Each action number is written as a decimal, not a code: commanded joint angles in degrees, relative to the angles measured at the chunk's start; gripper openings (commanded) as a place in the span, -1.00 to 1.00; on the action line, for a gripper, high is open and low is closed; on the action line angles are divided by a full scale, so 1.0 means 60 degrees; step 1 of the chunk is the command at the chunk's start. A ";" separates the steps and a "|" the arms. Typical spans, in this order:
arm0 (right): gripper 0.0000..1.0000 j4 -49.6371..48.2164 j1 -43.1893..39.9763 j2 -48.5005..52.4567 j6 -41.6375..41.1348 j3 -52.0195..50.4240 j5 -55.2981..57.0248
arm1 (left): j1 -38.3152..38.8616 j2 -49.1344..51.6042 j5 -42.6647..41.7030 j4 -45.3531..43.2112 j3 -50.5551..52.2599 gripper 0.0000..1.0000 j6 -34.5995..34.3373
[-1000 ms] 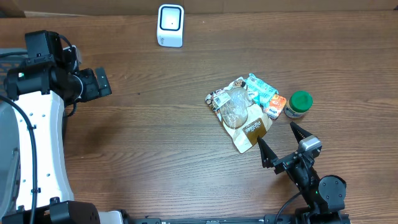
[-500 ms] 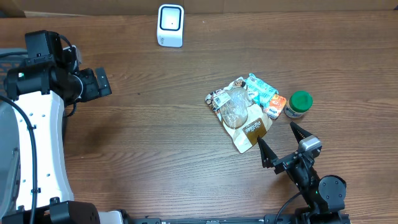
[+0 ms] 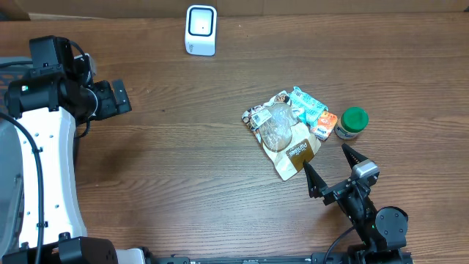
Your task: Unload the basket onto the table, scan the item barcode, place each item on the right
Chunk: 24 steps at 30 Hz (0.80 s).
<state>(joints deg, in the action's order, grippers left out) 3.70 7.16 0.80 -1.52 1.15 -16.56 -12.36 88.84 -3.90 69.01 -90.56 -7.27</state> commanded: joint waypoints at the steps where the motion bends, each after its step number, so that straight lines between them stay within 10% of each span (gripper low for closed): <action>1: 1.00 -0.0080 -0.0036 -0.0109 0.0015 -0.0109 -0.0040 | 0.0066 -0.0058 -0.0025 -0.0011 -0.0055 0.99 0.0113; 16: 1.00 -0.0080 -0.0033 -0.0109 0.0015 -0.0109 -0.0040 | 0.1191 -0.1996 -0.0025 -0.0015 0.0277 0.99 0.0113; 24: 1.00 -0.0080 -0.0033 -0.0109 0.0015 -0.0109 -0.0040 | 0.2320 -0.4732 0.0291 -0.0022 0.3537 0.99 0.0117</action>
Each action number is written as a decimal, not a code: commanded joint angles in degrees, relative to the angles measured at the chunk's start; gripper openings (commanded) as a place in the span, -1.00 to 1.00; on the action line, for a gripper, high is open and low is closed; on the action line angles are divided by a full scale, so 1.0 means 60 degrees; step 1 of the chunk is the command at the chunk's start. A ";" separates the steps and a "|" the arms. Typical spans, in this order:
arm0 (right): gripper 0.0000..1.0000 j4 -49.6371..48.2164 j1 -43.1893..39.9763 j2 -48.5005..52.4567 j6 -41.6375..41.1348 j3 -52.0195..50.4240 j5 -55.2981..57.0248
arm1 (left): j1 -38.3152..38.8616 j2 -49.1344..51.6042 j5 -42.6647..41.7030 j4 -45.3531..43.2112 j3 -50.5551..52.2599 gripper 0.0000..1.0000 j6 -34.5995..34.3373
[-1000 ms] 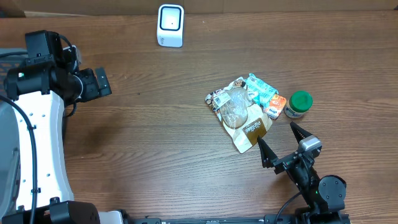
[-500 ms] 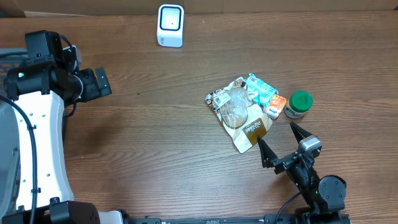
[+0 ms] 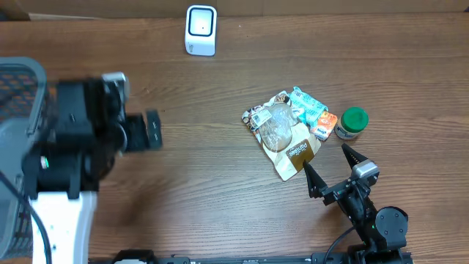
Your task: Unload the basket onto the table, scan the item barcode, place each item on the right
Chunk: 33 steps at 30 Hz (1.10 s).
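Observation:
A heap of items lies right of centre: a clear bag with a brown label, a teal packet, a small orange packet and a green-lidded jar. The white barcode scanner stands at the far edge. My right gripper is open just in front of the heap, its fingers spread, nothing between them. My left gripper hangs over the left part of the table, blurred; its jaws cannot be made out.
A grey mesh basket sits at the far left edge, partly under the left arm. Bare wooden table lies between the left arm and the heap of items.
My left arm has moved right and toward the table's middle, its gripper now further from the left edge. The right arm and the items have not moved.

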<state>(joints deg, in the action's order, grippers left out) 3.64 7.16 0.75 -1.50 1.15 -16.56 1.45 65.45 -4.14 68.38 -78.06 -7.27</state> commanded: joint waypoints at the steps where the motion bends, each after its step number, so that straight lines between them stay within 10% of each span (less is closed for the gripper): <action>1: 1.00 -0.0069 -0.0033 -0.0102 0.0011 -0.0109 -0.0040 | -0.0073 -0.1151 0.0801 0.0080 0.1891 0.99 0.0117; 14: 1.00 -0.0066 -0.0033 -0.0098 0.0011 -0.0109 -0.0040 | -0.0310 -0.4113 0.1617 -0.0674 0.4688 0.99 0.0186; 33: 1.00 -0.0069 -0.0033 -0.0098 0.0011 -0.0109 -0.0040 | -0.0310 -0.8692 0.0765 -1.0571 1.0928 0.99 0.0820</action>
<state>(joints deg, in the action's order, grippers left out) 3.57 7.16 0.73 -1.50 1.08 -16.56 -0.10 16.84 1.41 8.10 -16.25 -5.85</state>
